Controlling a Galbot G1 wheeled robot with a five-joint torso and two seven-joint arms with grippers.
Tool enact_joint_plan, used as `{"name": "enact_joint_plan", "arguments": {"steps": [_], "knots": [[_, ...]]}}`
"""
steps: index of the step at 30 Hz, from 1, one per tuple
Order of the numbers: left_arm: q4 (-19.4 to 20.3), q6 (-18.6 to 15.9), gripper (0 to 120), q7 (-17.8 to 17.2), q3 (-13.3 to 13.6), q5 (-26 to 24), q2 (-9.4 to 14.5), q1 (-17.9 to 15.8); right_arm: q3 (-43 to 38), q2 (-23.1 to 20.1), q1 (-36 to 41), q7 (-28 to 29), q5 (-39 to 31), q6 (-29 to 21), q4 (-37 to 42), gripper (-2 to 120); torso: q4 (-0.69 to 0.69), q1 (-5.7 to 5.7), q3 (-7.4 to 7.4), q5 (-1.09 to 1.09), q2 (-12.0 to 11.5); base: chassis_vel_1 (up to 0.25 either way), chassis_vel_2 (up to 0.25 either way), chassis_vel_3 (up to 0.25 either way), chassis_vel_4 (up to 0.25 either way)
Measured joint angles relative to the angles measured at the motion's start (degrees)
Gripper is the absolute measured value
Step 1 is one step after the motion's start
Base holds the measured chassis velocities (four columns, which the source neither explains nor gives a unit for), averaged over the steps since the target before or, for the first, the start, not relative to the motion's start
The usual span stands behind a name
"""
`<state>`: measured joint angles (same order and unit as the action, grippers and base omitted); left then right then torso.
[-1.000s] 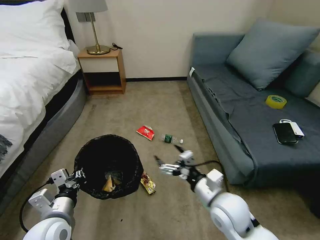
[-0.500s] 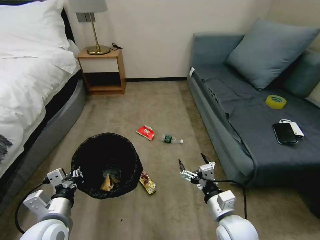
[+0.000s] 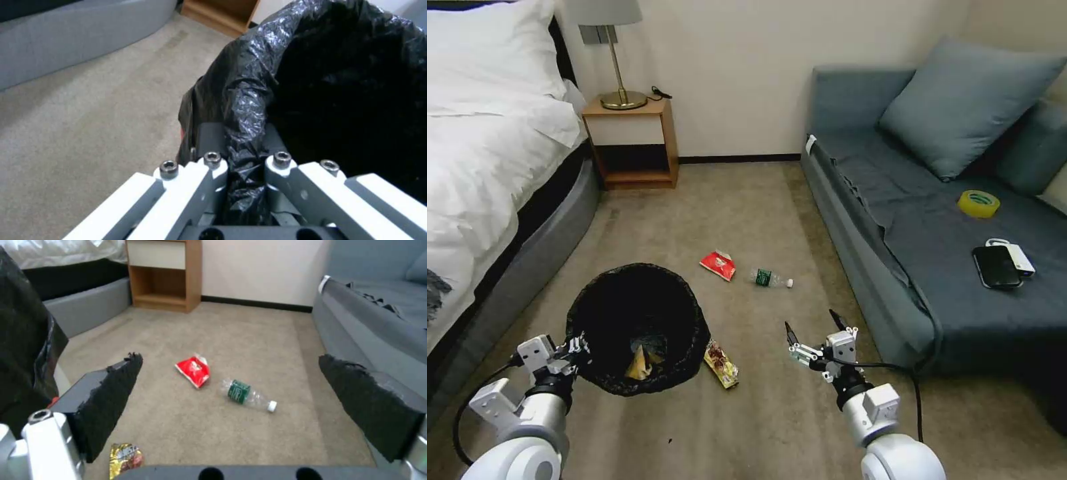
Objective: Pick up the trash bin, then pick up the garbage on the floor and place it into the trash bin.
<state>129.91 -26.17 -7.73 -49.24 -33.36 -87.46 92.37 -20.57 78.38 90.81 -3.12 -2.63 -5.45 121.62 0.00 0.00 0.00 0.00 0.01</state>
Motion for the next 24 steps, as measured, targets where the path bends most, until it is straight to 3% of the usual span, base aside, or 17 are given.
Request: {"name": "enact_joint_plan", "arguments": {"steps": [24], "knots": [[0.55,0.19,5,0.03,-0.65,-1.24,0.10,0.27,0.51,0.27,-0.38,-0.06,-0.10,-0.58,-0.57,100,0.00,0.00,0.00,0.00,-0.01,0.000,0.000,0.000,0.000]]}}
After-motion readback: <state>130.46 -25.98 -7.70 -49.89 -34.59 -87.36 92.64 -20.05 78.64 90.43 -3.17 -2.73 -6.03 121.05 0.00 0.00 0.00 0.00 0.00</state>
